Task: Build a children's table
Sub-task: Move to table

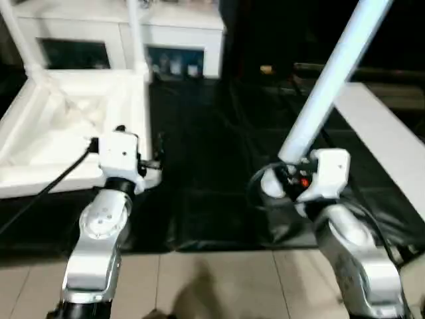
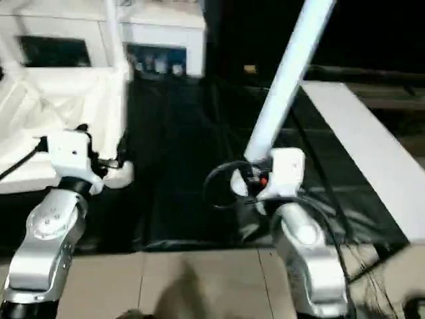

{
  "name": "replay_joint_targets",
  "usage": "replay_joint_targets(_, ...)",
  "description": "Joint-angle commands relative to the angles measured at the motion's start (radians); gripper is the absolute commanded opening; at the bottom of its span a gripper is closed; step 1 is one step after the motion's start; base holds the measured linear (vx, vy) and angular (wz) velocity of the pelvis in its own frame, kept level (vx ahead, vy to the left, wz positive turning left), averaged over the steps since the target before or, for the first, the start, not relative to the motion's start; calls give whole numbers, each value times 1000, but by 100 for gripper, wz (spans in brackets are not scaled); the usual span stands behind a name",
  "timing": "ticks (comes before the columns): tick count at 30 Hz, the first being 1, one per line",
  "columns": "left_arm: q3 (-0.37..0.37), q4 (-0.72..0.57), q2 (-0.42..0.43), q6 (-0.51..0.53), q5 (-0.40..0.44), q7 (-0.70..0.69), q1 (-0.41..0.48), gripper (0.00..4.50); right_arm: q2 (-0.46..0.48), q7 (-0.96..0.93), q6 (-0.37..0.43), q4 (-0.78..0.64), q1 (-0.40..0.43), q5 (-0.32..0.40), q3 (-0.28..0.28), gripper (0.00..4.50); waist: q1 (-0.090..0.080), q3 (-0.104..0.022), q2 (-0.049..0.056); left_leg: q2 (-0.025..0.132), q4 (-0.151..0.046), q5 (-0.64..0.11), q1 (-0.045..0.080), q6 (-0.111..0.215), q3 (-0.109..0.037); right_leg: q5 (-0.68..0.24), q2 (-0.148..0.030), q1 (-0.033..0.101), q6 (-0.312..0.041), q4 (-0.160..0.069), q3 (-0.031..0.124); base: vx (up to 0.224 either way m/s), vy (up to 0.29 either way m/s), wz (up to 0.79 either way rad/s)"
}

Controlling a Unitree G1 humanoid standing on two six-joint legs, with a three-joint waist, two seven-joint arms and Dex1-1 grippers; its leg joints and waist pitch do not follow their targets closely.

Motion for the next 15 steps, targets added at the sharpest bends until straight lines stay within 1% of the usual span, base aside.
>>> replay_joint_targets(1,-7,11,3,-9,21,3,-1,437,-10,3,-37,3,-5,-30,0,184,21,-49,-5,1,131,-113,-30,-10,-180,-810,-217,17,63,-270,209,-23,-2,21)
replay_joint_targets(2,-1,22,-5,-17,25,5,-3,437,-14,2,-44,10,-5,-44,0,184,36,-44,7,4,130,-116,-75,-33,-225,-598,-218,79,-45,-230,177,-13,115,0)
replay_joint_targets(3,0,23,-6,-19,25,4,-3,437,-15,1,-44,11,-5,-46,-1,184,42,-37,17,38,81,-169,-27,-23,-227,-399,-189,53,-190,-228,159,-8,182,-5)
replay_joint_targets(4,0,27,-8,-21,26,3,-4,437,-15,1,-46,13,-4,-48,-3,184,42,-37,17,38,81,-169,-27,-23,-227,-399,-189,53,-190,-228,159,-8,182,-5)
replay_joint_targets(5,-1,29,-8,-23,26,3,-5,437,-14,2,-47,14,-4,-49,-3,184,42,-51,47,49,-15,-131,13,43,-207,-221,-96,53,-288,-193,108,-92,217,31)
replay_joint_targets(6,-6,37,-8,-31,27,7,-6,437,-14,2,-50,16,-3,-53,-4,184,-16,-76,100,76,-81,-13,133,275,-219,-56,66,-67,-202,-28,6,-71,232,28)
replay_joint_targets(7,-9,40,-9,-33,25,11,-7,437,-15,3,-53,16,-2,-55,-4,184,-34,-69,104,79,-103,22,114,328,-216,-58,76,-71,-134,18,-11,-71,232,28)
replay_joint_targets(8,-9,41,-10,-33,24,12,-7,437,-15,4,-54,16,-2,-55,-4,184,-25,-64,102,88,-123,13,87,375,-204,-56,68,-74,-47,48,-33,-63,236,9)
replay_joint_targets(9,-13,50,-14,-39,22,19,-7,437,-16,5,-56,17,0,-55,0,184,-29,-55,85,96,-139,-59,80,378,-194,-36,52,-69,-11,40,-37,-85,208,-1)
replay_joint_targets(10,-13,51,-16,-40,22,19,-7,437,-16,5,-57,18,1,-55,0,184,-27,-54,70,88,-152,-198,85,305,-178,-2,32,-54,-12,5,-27,-85,208,-1)
replay_joint_targets(11,-14,54,-18,-43,21,20,-7,437,-17,5,-57,18,1,-55,2,184,-27,-53,46,88,-159,-275,78,256,-174,0,4,-40,-8,-32,1,-102,171,-4)
replay_joint_targets(12,-11,61,-24,-55,32,36,-9,437,-16,6,-62,23,0,-58,5,184,18,-42,6,49,-28,-421,57,70,-143,-198,-195,-41,-48,-193,142,-121,143,11)
replay_joint_targets(13,-8,68,-33,-51,22,31,-14,437,-15,8,-67,28,-1,-63,8,184,23,-50,-12,7,102,-300,33,19,-181,-273,-246,-25,-75,-244,199,-121,143,11)
replay_joint_targets(14,-11,80,-32,-55,41,43,-23,437,-15,9,-72,33,-3,-71,13,184,1,-32,15,20,113,-123,-5,-82,-239,-392,-211,31,-152,-215,128,-91,144,-7)
replay_joint_targets(15,-13,96,-35,-58,46,47,-35,437,-14,11,-76,39,-7,-78,15,184,-25,-33,50,35,-1,-184,24,-169,-228,-444,-47,14,-164,-183,-9,-68,191,-36)
